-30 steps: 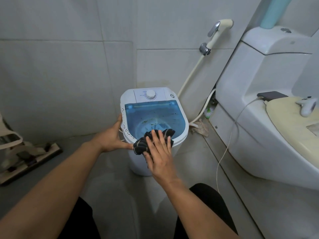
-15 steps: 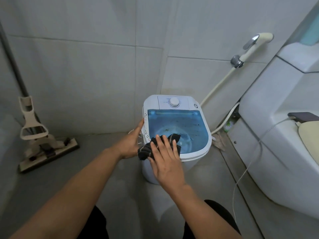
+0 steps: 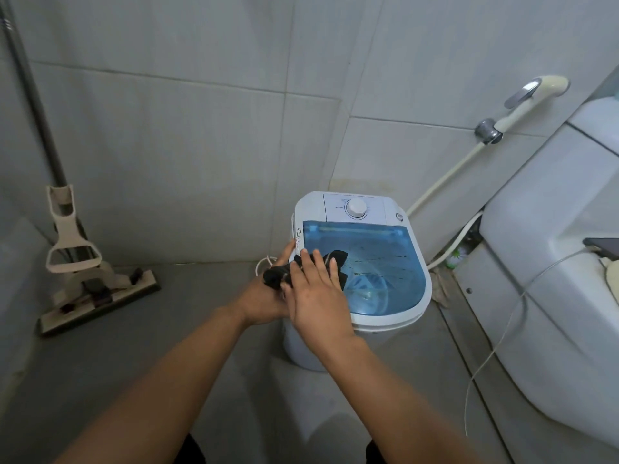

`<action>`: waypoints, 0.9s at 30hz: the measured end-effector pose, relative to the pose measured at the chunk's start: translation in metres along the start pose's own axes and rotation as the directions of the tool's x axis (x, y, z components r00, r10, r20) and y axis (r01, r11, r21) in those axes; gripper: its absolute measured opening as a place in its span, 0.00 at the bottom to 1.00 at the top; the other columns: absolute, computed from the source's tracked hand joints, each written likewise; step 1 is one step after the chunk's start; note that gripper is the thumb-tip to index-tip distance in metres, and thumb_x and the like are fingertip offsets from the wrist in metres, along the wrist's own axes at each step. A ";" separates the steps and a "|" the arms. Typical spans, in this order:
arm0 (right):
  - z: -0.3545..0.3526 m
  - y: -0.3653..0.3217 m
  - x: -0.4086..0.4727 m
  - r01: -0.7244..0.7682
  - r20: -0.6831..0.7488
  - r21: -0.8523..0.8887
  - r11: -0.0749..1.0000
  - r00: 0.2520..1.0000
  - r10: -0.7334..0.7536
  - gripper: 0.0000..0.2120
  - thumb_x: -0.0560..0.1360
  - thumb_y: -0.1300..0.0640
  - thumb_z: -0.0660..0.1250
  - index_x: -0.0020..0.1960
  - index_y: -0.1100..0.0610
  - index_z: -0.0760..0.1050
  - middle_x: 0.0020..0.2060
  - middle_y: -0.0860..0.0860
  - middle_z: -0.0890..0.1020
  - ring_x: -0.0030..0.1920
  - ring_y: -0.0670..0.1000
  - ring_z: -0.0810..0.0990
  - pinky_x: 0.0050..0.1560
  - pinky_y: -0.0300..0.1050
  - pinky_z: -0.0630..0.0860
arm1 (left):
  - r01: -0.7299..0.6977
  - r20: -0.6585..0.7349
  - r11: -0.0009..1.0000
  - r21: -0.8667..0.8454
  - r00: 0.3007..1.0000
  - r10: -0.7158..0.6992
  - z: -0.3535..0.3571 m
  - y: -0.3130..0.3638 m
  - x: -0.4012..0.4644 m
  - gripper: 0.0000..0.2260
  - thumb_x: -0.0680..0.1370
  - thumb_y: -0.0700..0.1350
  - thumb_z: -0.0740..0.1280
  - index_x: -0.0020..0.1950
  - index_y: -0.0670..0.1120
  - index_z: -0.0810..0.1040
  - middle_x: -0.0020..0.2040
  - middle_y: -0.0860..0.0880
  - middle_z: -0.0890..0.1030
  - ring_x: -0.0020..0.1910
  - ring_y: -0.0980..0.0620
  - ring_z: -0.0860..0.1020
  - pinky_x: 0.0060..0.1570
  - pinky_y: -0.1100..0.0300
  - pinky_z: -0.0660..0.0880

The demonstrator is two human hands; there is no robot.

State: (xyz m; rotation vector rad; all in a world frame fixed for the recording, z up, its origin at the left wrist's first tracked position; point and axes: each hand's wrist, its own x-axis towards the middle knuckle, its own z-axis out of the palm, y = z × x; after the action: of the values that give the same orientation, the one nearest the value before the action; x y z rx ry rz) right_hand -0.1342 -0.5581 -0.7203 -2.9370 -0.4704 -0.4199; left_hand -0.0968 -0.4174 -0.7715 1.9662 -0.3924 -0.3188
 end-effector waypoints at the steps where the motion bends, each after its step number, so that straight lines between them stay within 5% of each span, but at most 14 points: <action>1: 0.001 -0.002 0.009 -0.024 0.012 -0.007 1.000 1.000 0.024 0.25 0.80 0.47 0.54 0.67 0.61 0.78 0.67 0.59 0.79 0.72 0.61 0.73 0.73 0.65 0.63 | 0.024 0.005 1.000 -0.014 1.000 -0.024 0.002 0.003 0.001 0.49 0.72 0.49 0.75 0.87 0.44 0.52 0.78 0.57 0.71 0.75 0.62 0.73 0.72 0.72 0.66; 4: 0.000 -0.006 0.036 -0.069 0.116 0.014 0.998 0.991 0.067 0.23 0.82 0.49 0.59 0.72 0.61 0.73 0.73 0.60 0.73 0.77 0.60 0.65 0.77 0.63 0.55 | 0.090 0.002 0.995 0.047 0.996 -0.090 -0.001 0.003 0.002 0.38 0.64 0.62 0.74 0.69 0.43 0.77 0.64 0.48 0.83 0.62 0.50 0.82 0.58 0.67 0.78; 6: -0.004 -0.004 0.053 -0.077 0.203 0.025 0.997 0.977 0.071 0.23 0.84 0.49 0.56 0.75 0.60 0.68 0.78 0.59 0.65 0.80 0.59 0.56 0.79 0.61 0.47 | 0.065 -0.039 0.997 0.028 0.997 -0.064 -0.001 -0.005 0.003 0.47 0.61 0.63 0.82 0.76 0.48 0.72 0.68 0.56 0.80 0.69 0.52 0.79 0.67 0.52 0.79; 9: -0.006 0.000 0.079 -0.073 0.233 0.000 0.997 0.970 0.071 0.22 0.85 0.49 0.54 0.73 0.61 0.69 0.77 0.60 0.65 0.80 0.59 0.55 0.78 0.62 0.46 | 0.077 -0.049 0.997 -0.032 0.996 -0.078 0.000 -0.003 -0.001 0.61 0.57 0.65 0.87 0.84 0.55 0.59 0.72 0.67 0.73 0.75 0.59 0.73 0.74 0.53 0.73; 17: 0.002 0.013 0.151 -0.052 0.274 -0.066 0.996 0.959 0.068 0.17 0.82 0.53 0.59 0.65 0.60 0.77 0.68 0.59 0.74 0.74 0.60 0.64 0.76 0.64 0.53 | 0.080 -0.023 0.997 -0.012 0.997 -0.080 -0.001 0.005 -0.001 0.63 0.60 0.61 0.88 0.85 0.62 0.50 0.79 0.68 0.64 0.79 0.60 0.64 0.79 0.52 0.66; 21: 0.002 0.017 0.175 -0.035 0.296 -0.115 0.993 0.953 0.067 0.16 0.82 0.54 0.60 0.65 0.59 0.77 0.66 0.58 0.75 0.72 0.60 0.66 0.76 0.64 0.54 | 0.055 -0.031 0.998 -0.010 0.998 -0.056 -0.002 0.009 -0.003 0.66 0.62 0.59 0.88 0.85 0.65 0.43 0.74 0.81 0.55 0.80 0.64 0.59 0.78 0.58 0.62; 27: -0.002 0.034 0.196 -0.072 0.301 -0.100 0.992 0.949 0.099 0.17 0.83 0.51 0.57 0.64 0.59 0.76 0.64 0.57 0.77 0.71 0.60 0.67 0.74 0.65 0.58 | 0.071 -0.048 0.997 0.005 0.996 -0.070 -0.001 0.014 -0.006 0.65 0.63 0.57 0.88 0.84 0.67 0.43 0.78 0.70 0.58 0.79 0.64 0.59 0.77 0.60 0.61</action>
State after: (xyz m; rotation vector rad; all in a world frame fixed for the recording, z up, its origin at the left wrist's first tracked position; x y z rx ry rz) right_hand 0.0555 -0.5348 -0.6643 -3.1070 -0.3637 0.0290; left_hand -0.1036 -0.4199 -0.7577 1.9939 -0.2945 -0.3156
